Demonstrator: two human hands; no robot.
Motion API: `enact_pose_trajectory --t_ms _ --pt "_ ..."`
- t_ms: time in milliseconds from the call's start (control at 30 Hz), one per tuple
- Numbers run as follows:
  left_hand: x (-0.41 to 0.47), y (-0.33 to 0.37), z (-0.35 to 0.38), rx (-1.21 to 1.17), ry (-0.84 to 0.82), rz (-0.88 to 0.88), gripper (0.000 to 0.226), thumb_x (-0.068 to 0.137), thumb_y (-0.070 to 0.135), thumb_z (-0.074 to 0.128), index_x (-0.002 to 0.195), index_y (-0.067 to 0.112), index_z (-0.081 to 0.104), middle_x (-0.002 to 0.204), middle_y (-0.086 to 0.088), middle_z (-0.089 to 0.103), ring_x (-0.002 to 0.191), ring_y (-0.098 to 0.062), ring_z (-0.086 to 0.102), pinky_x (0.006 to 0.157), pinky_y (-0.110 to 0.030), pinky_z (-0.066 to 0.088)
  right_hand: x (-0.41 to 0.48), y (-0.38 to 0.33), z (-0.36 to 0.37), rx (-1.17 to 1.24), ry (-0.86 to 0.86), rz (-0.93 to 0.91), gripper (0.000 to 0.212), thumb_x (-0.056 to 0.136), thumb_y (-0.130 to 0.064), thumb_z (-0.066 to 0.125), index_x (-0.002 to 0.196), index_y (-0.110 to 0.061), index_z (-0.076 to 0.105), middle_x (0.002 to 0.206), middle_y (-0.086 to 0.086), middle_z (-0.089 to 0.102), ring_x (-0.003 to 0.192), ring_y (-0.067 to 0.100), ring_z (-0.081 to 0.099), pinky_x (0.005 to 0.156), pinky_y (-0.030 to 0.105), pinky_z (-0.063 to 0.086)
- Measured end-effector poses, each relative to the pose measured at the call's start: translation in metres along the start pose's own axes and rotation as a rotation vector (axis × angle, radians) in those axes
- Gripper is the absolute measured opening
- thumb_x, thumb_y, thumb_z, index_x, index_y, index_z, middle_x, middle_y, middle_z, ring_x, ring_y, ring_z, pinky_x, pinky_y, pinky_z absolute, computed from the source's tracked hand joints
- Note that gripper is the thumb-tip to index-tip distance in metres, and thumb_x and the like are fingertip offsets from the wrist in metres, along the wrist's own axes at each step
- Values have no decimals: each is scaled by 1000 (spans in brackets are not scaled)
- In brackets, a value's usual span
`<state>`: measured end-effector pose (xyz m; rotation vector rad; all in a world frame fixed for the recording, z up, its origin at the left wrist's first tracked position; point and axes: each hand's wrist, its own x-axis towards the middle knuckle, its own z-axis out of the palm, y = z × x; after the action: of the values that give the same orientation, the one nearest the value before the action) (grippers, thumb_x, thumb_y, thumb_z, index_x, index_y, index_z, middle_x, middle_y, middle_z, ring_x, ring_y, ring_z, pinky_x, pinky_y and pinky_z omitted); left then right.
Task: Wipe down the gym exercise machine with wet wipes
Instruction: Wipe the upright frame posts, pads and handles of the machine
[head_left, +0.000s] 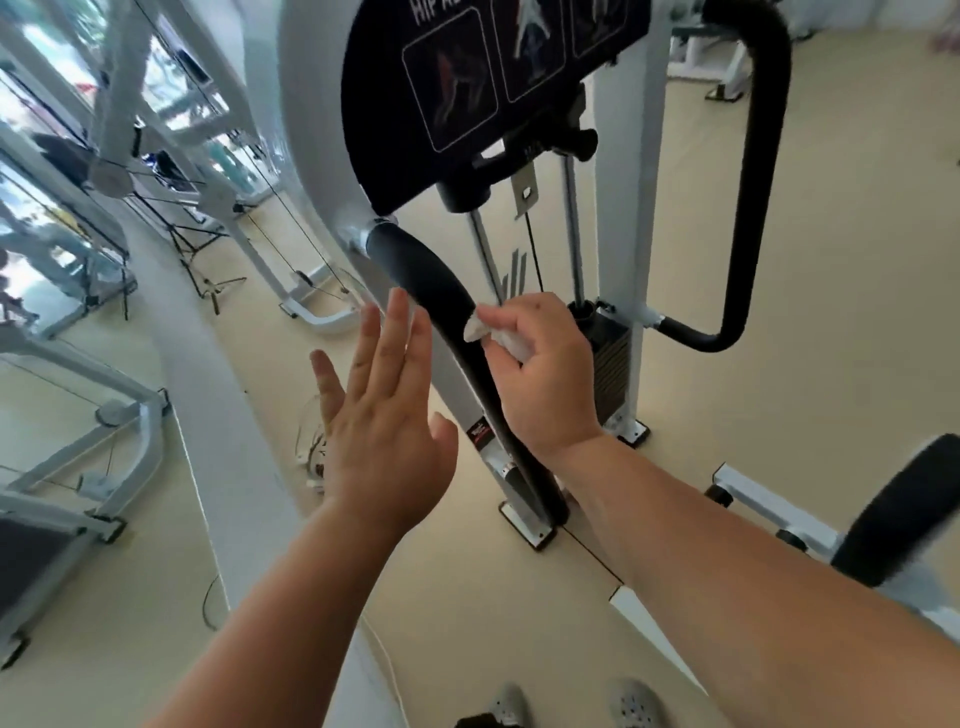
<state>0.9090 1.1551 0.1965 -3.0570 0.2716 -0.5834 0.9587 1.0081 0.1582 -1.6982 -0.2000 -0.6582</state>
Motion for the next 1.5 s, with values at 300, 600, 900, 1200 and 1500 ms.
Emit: enact_pose_trajectory --t_ms 300,600,900,1200,1500 --pt "22 -27 15 -269 134 148 92 75 6 61 159 14 25 168 4 10 157 -17 8 125 -57 8 2 -9 -3 -34 -12 39 18 94 -8 74 102 -24 73 100 -2 66 99 4 64 91 19 51" --pt "47 -57 48 -567 232 346 93 74 -5 59 158 13 23 167 0 15 155 -19 19 122 -60 20 15 -26 23 -274 149 -94 6 94 -11 75 98 -7 75 92 -2 64 89 5 60 83 17 48" --pt "31 -18 75 -567 449 391 91 68 1 63 154 4 33 164 -13 23 154 -31 13 114 -74 10 -87 14 -5 -514 -169 184 31 92 -5 71 93 -36 65 93 -10 57 89 -2 53 81 17 44" --pt "-38 66 87 -739 24 777 64 73 11 73 136 12 60 156 -14 43 148 -38 32 118 -65 23 -178 18 -142 -675 131 703 5 104 -31 58 104 -27 62 101 -18 60 98 -3 56 79 15 42" --pt "-98 196 134 -601 -761 488 62 95 36 58 153 28 37 159 5 35 145 -19 32 120 -39 28 -274 64 -288 -558 277 902 41 97 -1 56 89 -40 65 106 -7 62 101 2 59 85 16 43"
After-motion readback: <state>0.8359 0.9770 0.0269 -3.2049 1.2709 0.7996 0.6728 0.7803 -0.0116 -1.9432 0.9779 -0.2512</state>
